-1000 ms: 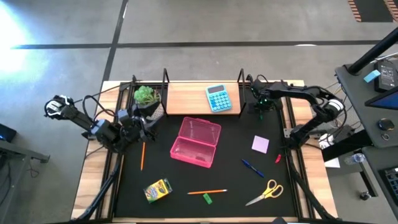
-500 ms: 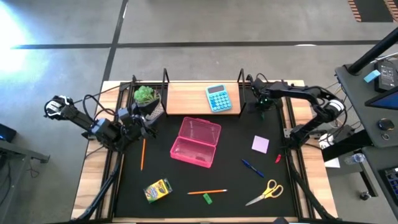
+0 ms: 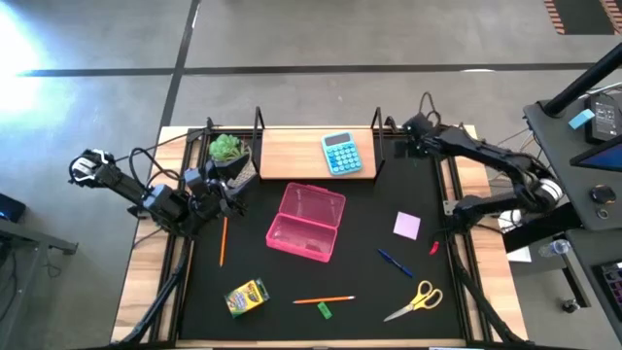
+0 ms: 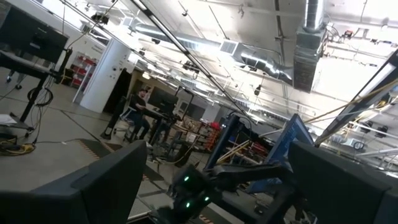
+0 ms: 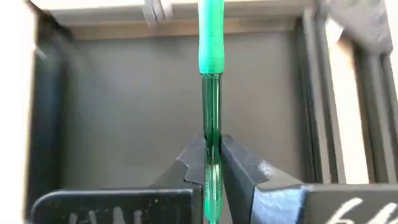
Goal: Pack school essentials
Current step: Put the green pen into the red supply box, then put the orange pencil into the red supply box
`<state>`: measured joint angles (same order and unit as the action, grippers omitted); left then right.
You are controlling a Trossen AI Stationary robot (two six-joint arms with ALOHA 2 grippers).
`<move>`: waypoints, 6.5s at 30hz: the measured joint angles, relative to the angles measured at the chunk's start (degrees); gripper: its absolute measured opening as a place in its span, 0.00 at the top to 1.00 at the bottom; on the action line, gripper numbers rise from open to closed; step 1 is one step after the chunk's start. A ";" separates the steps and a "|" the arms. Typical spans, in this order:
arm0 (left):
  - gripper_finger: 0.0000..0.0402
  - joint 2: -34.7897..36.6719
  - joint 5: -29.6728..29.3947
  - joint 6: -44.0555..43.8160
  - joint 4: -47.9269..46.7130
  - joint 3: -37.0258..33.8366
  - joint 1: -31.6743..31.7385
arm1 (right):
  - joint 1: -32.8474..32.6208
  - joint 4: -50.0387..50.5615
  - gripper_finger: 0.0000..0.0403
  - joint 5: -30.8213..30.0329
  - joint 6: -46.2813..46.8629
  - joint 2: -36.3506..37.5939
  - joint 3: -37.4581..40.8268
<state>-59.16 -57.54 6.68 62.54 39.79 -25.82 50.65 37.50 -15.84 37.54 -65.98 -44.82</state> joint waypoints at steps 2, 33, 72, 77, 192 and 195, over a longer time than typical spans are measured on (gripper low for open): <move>0.07 0.02 0.00 0.00 0.02 0.00 0.08 | -0.68 -0.53 0.94 -1.33 0.42 3.14 -0.68; 0.07 2.72 7.85 1.14 -6.37 0.02 0.98 | -52.29 -28.09 0.94 -5.22 -0.63 -4.35 -13.62; 0.07 0.77 8.00 -22.88 -17.11 0.02 -2.89 | -60.63 -2.31 0.94 8.86 4.72 -33.98 -25.92; 0.07 -1.26 8.00 -23.02 -16.91 0.02 -2.89 | -61.19 -2.62 0.94 9.35 -0.20 -33.94 -25.94; 0.97 -21.66 46.84 -99.53 -113.63 6.31 -7.17 | -62.77 2.46 0.68 -2.20 -14.93 -14.96 -33.61; 0.97 -21.62 41.13 -89.21 -111.76 11.31 -7.19 | -62.77 2.97 0.68 -2.20 -14.93 -14.81 -33.61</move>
<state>-80.77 -16.40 -82.54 -49.22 51.10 -33.01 -12.12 40.46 -18.04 22.61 -80.79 -78.43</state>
